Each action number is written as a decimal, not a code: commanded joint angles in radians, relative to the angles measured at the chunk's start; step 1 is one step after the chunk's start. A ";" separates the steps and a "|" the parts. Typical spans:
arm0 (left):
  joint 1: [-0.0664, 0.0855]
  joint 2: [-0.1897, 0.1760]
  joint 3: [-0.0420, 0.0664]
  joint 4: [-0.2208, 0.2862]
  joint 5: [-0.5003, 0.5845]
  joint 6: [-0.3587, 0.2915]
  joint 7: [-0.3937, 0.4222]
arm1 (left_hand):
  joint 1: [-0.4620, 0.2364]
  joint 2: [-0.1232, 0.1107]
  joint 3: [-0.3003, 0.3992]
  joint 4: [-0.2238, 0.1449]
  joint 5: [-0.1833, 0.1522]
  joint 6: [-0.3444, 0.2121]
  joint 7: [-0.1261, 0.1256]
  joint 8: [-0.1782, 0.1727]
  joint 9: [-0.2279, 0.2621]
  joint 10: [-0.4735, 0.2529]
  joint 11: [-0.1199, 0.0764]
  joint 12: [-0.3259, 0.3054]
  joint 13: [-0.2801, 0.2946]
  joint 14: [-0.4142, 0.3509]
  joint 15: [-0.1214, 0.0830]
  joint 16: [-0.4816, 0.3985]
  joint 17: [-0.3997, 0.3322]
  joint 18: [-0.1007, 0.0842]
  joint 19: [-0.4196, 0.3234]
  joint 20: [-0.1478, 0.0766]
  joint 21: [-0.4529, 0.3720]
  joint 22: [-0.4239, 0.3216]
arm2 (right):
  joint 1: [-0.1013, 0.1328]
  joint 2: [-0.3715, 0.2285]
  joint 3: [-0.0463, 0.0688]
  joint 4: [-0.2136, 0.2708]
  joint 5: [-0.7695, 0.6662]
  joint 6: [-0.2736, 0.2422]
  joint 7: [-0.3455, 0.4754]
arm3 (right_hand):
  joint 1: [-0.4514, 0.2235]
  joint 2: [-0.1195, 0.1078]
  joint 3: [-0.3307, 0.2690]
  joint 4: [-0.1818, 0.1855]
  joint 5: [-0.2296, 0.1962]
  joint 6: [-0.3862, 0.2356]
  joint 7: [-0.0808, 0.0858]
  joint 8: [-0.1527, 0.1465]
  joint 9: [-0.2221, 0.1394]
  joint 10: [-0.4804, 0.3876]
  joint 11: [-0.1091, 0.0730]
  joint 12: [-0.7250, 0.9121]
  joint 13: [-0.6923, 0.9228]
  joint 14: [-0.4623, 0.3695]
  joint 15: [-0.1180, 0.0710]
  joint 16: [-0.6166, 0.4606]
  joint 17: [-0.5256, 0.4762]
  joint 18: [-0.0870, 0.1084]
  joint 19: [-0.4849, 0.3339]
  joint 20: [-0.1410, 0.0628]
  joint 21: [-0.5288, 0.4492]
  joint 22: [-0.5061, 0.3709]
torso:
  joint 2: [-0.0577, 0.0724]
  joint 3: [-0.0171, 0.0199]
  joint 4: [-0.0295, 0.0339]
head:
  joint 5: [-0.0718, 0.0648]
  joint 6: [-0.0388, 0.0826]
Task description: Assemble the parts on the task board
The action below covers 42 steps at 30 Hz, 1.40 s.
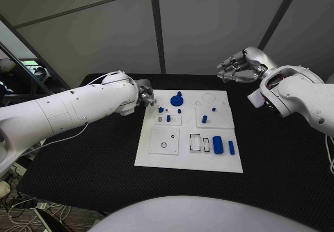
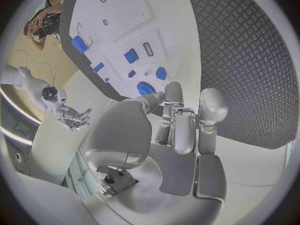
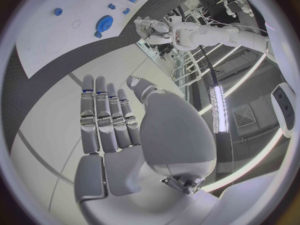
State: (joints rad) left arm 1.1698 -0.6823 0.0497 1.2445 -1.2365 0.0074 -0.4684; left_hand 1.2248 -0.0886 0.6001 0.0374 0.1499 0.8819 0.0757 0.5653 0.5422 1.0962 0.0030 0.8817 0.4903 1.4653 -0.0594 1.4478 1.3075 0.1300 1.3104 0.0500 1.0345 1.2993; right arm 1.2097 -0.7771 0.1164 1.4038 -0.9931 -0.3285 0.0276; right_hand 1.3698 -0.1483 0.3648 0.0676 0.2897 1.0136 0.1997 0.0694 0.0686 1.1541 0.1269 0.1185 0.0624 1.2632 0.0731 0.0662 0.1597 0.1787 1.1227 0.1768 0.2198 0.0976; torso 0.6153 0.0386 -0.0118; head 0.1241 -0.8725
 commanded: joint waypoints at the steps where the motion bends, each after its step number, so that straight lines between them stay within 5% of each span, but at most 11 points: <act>1: 0.000 -0.002 -0.001 -0.006 0.020 -0.100 0.096 | -0.011 -0.020 0.006 -0.009 -0.016 -0.043 0.024 -0.042 -0.027 -0.067 0.028 -0.049 -0.027 -0.025 0.023 -0.085 -0.057 0.004 -0.082 0.017 -0.147 -0.055 | 0.002 -0.001 0.001 0.000 -0.002 0.000 0.004 | -0.005 0.003 -0.001 0.006 0.003 -0.002 0.000 -0.002 0.000 -0.001 0.007 -0.006 0.000 -0.001 0.005 -0.002 -0.001 0.005 0.005 0.002 -0.005 -0.001 | 0.000 0.0002 -0.0029 | -0.001 0.000; 3: -0.001 -0.005 -0.003 -0.009 0.026 -0.136 0.157 | -0.011 -0.044 -0.045 -0.012 -0.026 -0.056 0.033 -0.071 -0.054 -0.127 0.045 -0.076 -0.043 -0.138 0.040 -0.224 -0.232 0.036 -0.215 0.034 -0.364 -0.158 | 0.002 -0.001 0.001 0.000 -0.002 0.000 0.003 | -0.005 0.003 -0.001 0.006 0.003 -0.002 0.000 -0.002 0.000 -0.001 0.007 -0.006 0.000 -0.001 0.005 -0.002 -0.001 0.005 0.005 0.002 -0.005 -0.001 | 0.001 -0.0003 -0.0020 | -0.002 0.000; 4: -0.002 -0.006 -0.003 -0.009 0.028 -0.147 0.177 | -0.004 -0.050 -0.059 -0.016 -0.027 -0.057 0.036 -0.077 -0.060 -0.143 0.048 -0.083 -0.047 -0.181 0.044 -0.275 -0.297 0.042 -0.245 0.038 -0.411 -0.181 | 0.002 -0.001 0.001 -0.001 -0.002 0.000 0.003 | -0.005 0.003 -0.001 0.006 0.003 -0.002 0.000 -0.002 0.000 -0.001 0.007 -0.006 0.000 -0.001 0.005 -0.002 -0.001 0.005 0.005 0.002 -0.005 -0.001 | 0.001 -0.0005 -0.0017 | -0.003 0.000; 5: -0.003 -0.009 -0.006 -0.011 0.029 -0.174 0.236 | 0.014 -0.058 -0.082 -0.027 -0.029 -0.068 0.044 -0.094 -0.076 -0.167 0.049 -0.094 -0.056 -0.238 0.050 -0.339 -0.372 0.044 -0.266 0.044 -0.435 -0.193 | 0.002 -0.002 0.001 -0.001 -0.002 0.000 0.003 | -0.005 0.003 -0.001 0.006 0.003 -0.002 0.000 -0.002 0.000 -0.001 0.007 -0.006 0.000 -0.001 0.005 -0.002 -0.001 0.005 0.005 0.002 -0.005 -0.001 | 0.002 -0.0005 -0.0014 | -0.003 0.000; 10: -0.010 -0.021 -0.026 -0.006 -0.060 -0.250 0.402 | 0.069 -0.068 -0.145 -0.048 -0.038 -0.076 0.052 -0.142 -0.130 -0.208 0.058 -0.121 -0.085 -0.320 0.062 -0.425 -0.483 0.048 -0.289 0.058 -0.479 -0.219 | 0.002 -0.003 0.001 -0.001 -0.002 0.000 0.002 | -0.005 0.003 -0.001 0.006 0.003 -0.002 0.000 -0.002 0.000 -0.001 0.007 -0.006 0.000 -0.001 0.005 -0.002 -0.001 0.005 0.005 0.002 -0.005 -0.001 | 0.002 -0.0009 -0.0012 | -0.006 0.000; 16: -0.024 -0.026 -0.057 -0.014 -0.211 -0.291 0.509 | 0.100 -0.078 -0.199 -0.051 -0.042 -0.073 0.037 -0.195 -0.184 -0.204 0.059 -0.130 -0.109 -0.330 0.064 -0.438 -0.511 0.051 -0.287 0.064 -0.503 -0.236 | 0.002 -0.005 0.001 -0.001 -0.002 0.000 0.002 | -0.005 0.003 -0.001 0.006 0.003 -0.002 0.000 -0.002 0.000 -0.001 0.007 -0.006 0.000 -0.001 0.005 -0.002 -0.001 0.005 0.005 0.002 -0.005 -0.001 | 0.002 -0.0012 -0.0009 | -0.008 0.000; 22: -0.037 -0.017 -0.077 -0.043 -0.311 -0.280 0.559 | 0.115 -0.082 -0.256 -0.040 -0.046 -0.040 0.024 -0.251 -0.236 -0.205 0.059 -0.130 -0.127 -0.331 0.067 -0.430 -0.518 0.052 -0.281 0.067 -0.522 -0.248 | 0.002 -0.005 0.001 -0.001 -0.002 0.001 0.003 | -0.005 0.003 -0.001 0.006 0.003 -0.002 0.000 -0.002 0.000 -0.001 0.007 -0.006 0.000 -0.001 0.005 -0.002 -0.001 0.005 0.005 0.002 -0.005 -0.001 | 0.002 -0.0014 -0.0027 | -0.008 0.000; 26: -0.042 -0.009 -0.082 -0.065 -0.345 -0.278 0.577 | 0.138 -0.072 -0.294 -0.034 -0.045 0.001 0.024 -0.291 -0.273 -0.204 0.058 -0.120 -0.137 -0.315 0.064 -0.398 -0.497 0.051 -0.270 0.067 -0.530 -0.252 | 0.002 -0.005 0.000 -0.001 -0.002 0.001 0.003 | -0.005 0.003 -0.001 0.006 0.003 -0.002 0.000 -0.002 0.000 -0.001 0.007 -0.006 0.000 -0.001 0.005 -0.002 -0.001 0.005 0.005 0.002 -0.005 -0.001 | 0.002 -0.0016 -0.0025 | -0.010 0.000; 42: -0.046 0.024 -0.085 -0.123 -0.372 -0.272 0.596 | 0.178 -0.045 -0.309 -0.035 -0.043 0.057 0.030 -0.327 -0.308 -0.194 0.051 -0.107 -0.146 -0.294 0.058 -0.356 -0.466 0.052 -0.258 0.060 -0.528 -0.244 | 0.001 -0.002 0.000 -0.003 -0.002 0.002 0.004 | -0.005 0.004 -0.001 0.007 0.005 -0.002 0.000 -0.002 0.000 -0.001 0.007 -0.006 0.000 -0.001 0.005 -0.002 -0.004 0.005 0.008 0.002 -0.008 -0.004 | 0.001 -0.0009 -0.0030 | -0.016 0.000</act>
State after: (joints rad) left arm 1.1223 -0.6608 -0.0355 1.1246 -1.5857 -0.2584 0.1073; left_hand 1.3915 -0.1351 0.2965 0.0013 0.1076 0.9347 0.1052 0.2408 0.2352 0.8976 0.0570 0.7687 0.3447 1.1652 -0.0017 1.0884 0.8409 0.2156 1.0477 0.1098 0.5055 1.0540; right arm 1.2093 -0.7802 0.1163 1.4012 -0.9932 -0.3283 0.0264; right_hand 1.3698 -0.1483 0.3648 0.0676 0.2897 1.0136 0.1997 0.0694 0.0686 1.1541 0.1268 0.1185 0.0624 1.2633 0.0731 0.0662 0.1569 0.1787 1.1227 0.1768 0.2149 0.0948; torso 0.6171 0.0373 -0.0142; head 0.1086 -0.8725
